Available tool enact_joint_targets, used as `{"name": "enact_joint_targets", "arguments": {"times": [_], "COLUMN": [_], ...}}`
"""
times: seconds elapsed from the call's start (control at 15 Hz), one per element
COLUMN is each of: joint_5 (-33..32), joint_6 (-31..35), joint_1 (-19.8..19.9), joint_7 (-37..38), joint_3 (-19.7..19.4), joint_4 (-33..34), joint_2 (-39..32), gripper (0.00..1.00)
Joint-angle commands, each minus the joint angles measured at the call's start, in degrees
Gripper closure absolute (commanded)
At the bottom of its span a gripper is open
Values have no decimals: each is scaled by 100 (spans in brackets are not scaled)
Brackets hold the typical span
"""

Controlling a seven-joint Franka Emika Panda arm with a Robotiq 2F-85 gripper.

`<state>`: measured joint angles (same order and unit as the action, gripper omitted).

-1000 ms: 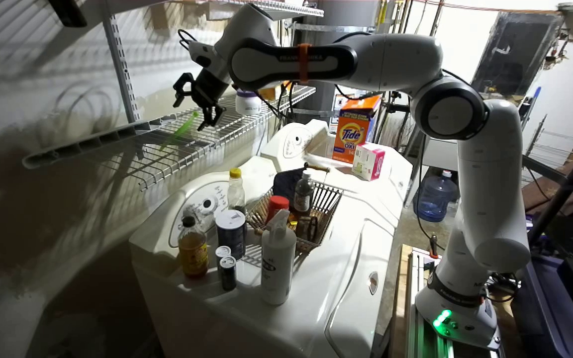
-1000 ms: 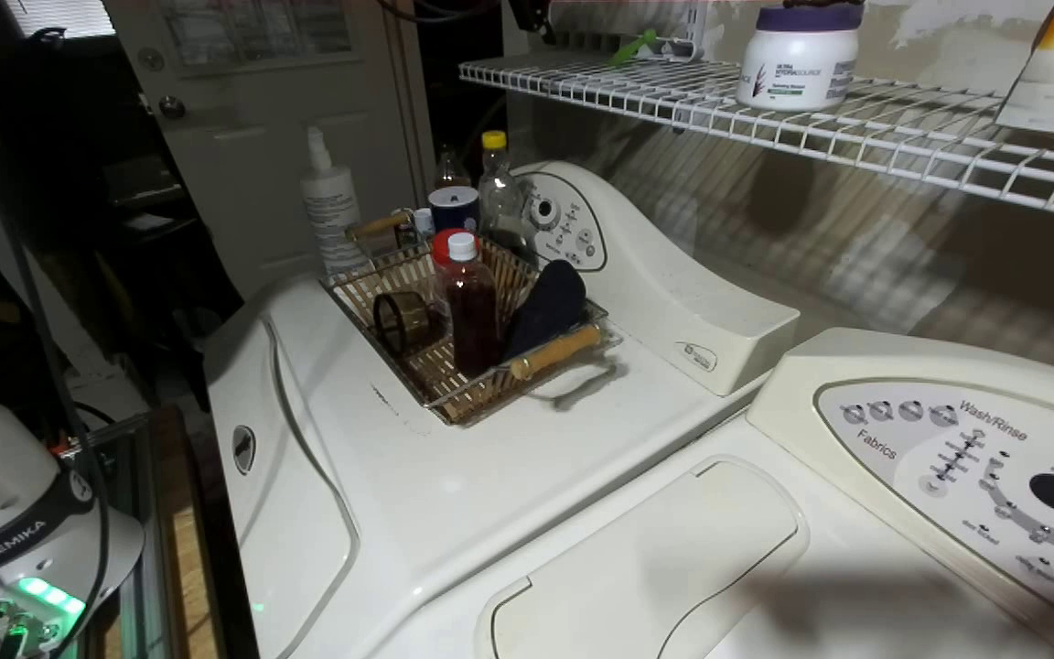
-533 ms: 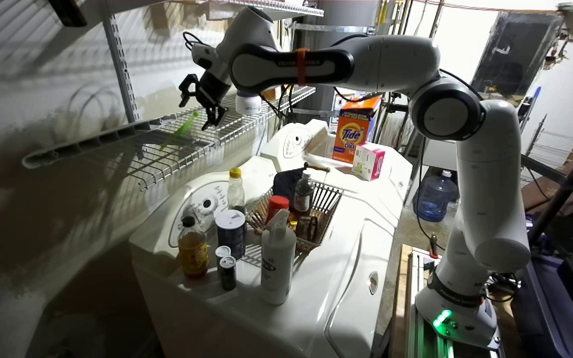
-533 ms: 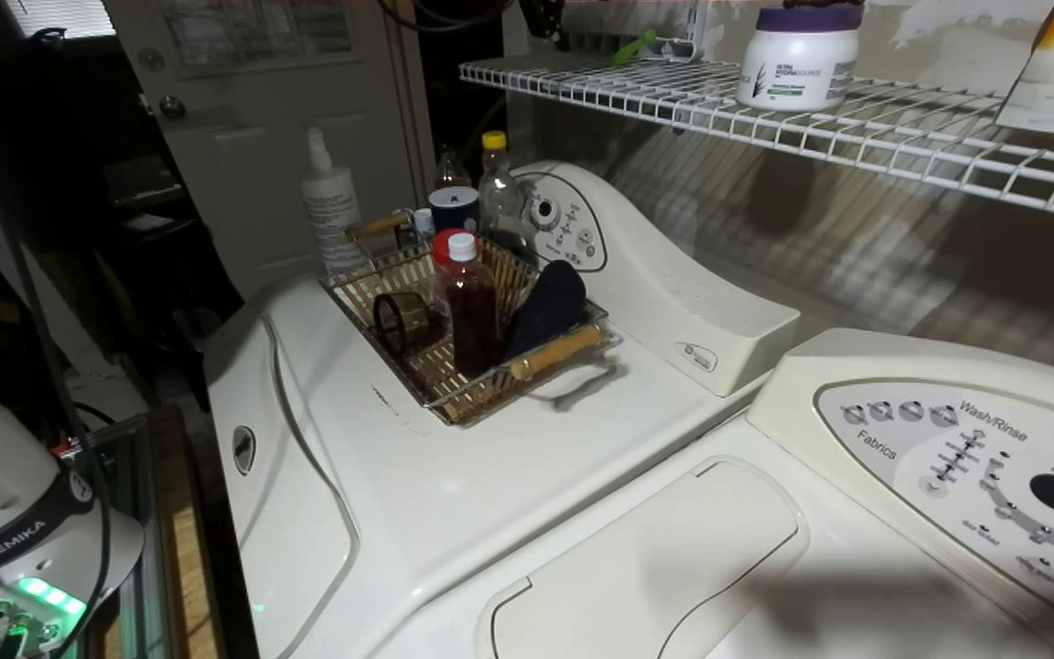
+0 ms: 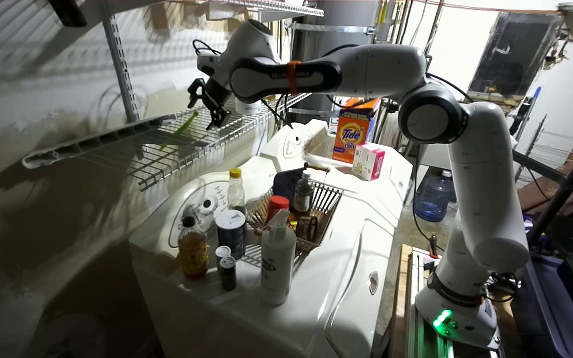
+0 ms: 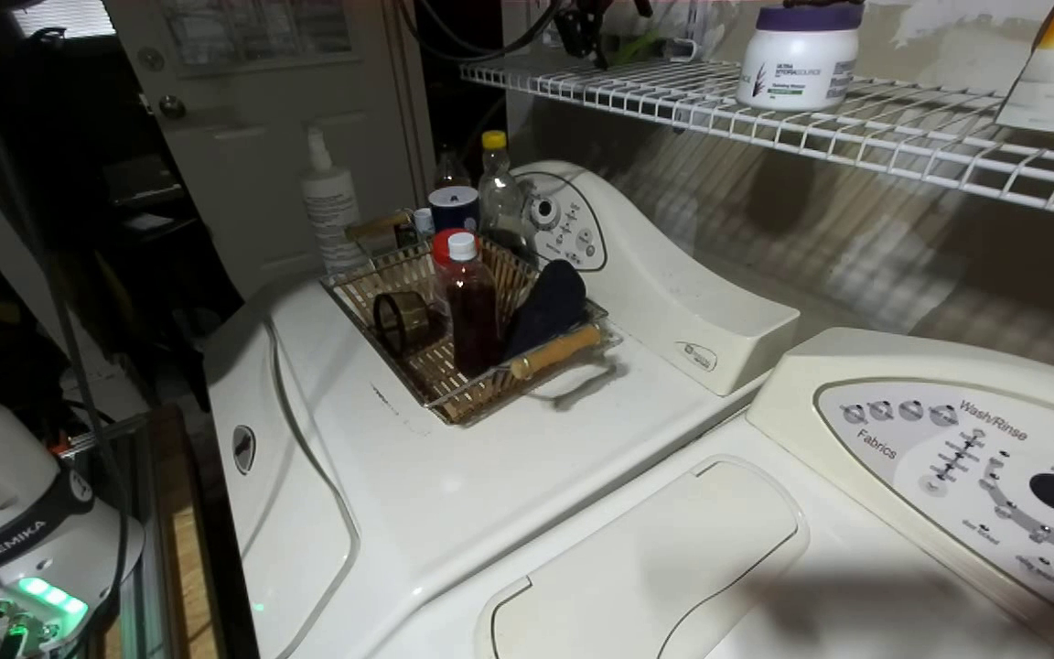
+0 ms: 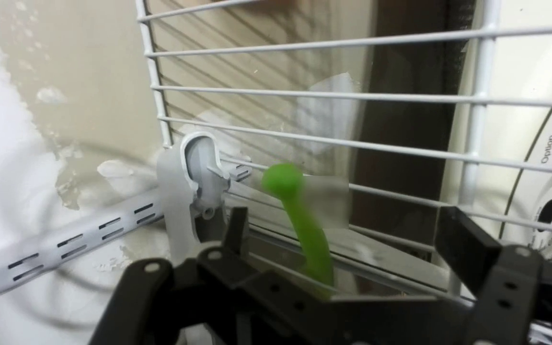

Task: Move the green knife on the shelf to the right.

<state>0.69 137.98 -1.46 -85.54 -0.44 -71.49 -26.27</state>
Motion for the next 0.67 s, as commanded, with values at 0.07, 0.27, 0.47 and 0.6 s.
{"name": "enact_joint_targets", "arguments": {"times": [0.07, 0.27, 0.47, 0.6], "joint_5": [74, 45, 14, -36], "joint_6": [140, 127, 137, 151], "joint_1": [20, 10, -12, -36], "joint_7": [78, 108, 170, 235], "joint_3": [4, -4, -31, -67], "joint_4": [559, 759, 925, 1001], "joint_2": [-433, -581, -678, -717], "gripper": [0, 4, 31, 46]}}
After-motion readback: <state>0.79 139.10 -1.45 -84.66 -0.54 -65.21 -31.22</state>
